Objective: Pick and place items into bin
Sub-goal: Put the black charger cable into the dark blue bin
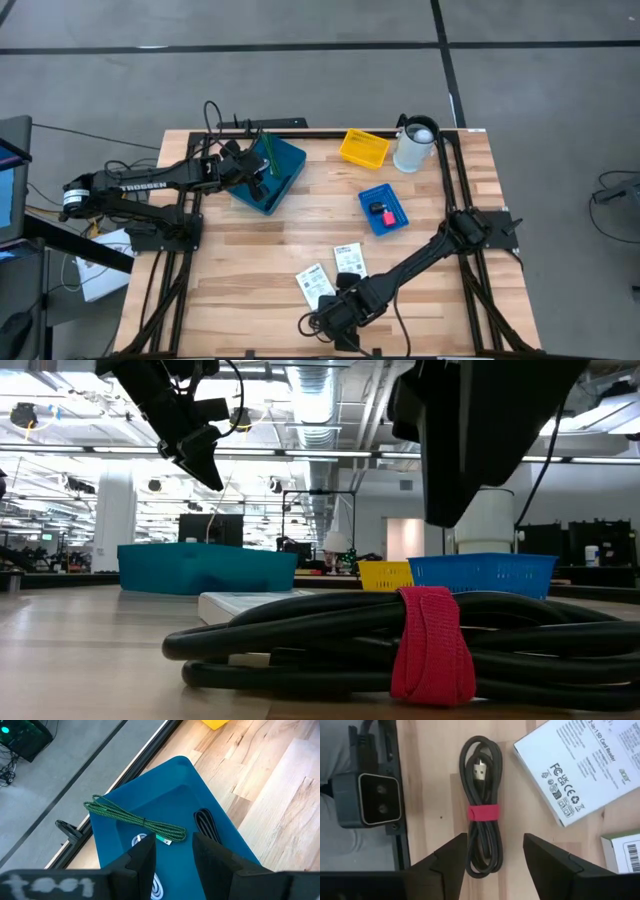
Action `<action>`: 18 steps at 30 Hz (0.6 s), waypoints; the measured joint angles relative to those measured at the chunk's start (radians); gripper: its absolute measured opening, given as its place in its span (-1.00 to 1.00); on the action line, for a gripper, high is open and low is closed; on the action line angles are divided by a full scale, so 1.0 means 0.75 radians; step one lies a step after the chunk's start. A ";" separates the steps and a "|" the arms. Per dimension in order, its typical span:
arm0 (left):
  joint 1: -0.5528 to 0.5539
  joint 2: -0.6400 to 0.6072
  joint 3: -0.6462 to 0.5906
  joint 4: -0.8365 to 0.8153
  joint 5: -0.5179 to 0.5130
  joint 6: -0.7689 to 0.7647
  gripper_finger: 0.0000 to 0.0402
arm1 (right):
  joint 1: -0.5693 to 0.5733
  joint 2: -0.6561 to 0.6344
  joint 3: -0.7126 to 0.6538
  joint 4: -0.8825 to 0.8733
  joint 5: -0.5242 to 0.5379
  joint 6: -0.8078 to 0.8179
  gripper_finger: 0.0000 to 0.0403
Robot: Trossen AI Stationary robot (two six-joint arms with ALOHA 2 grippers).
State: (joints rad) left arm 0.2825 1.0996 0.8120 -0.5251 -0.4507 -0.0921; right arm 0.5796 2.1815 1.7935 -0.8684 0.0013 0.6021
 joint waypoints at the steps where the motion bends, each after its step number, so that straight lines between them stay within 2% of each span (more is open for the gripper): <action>1: 0.000 0.000 0.000 0.000 0.000 0.000 -0.41 | 0.001 0.000 0.000 -0.001 0.000 0.000 -0.08; 12: 0.000 0.000 0.000 0.000 0.000 0.000 -0.41 | 0.022 0.000 0.000 0.003 0.008 -0.011 -0.10; 18: 0.000 0.000 0.000 -0.001 0.000 0.000 -0.41 | 0.028 0.071 -0.009 0.039 -0.004 -0.028 -0.13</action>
State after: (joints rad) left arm 0.2825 1.0996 0.8120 -0.5260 -0.4507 -0.0921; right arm 0.6006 2.2345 1.7865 -0.8391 -0.0016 0.5813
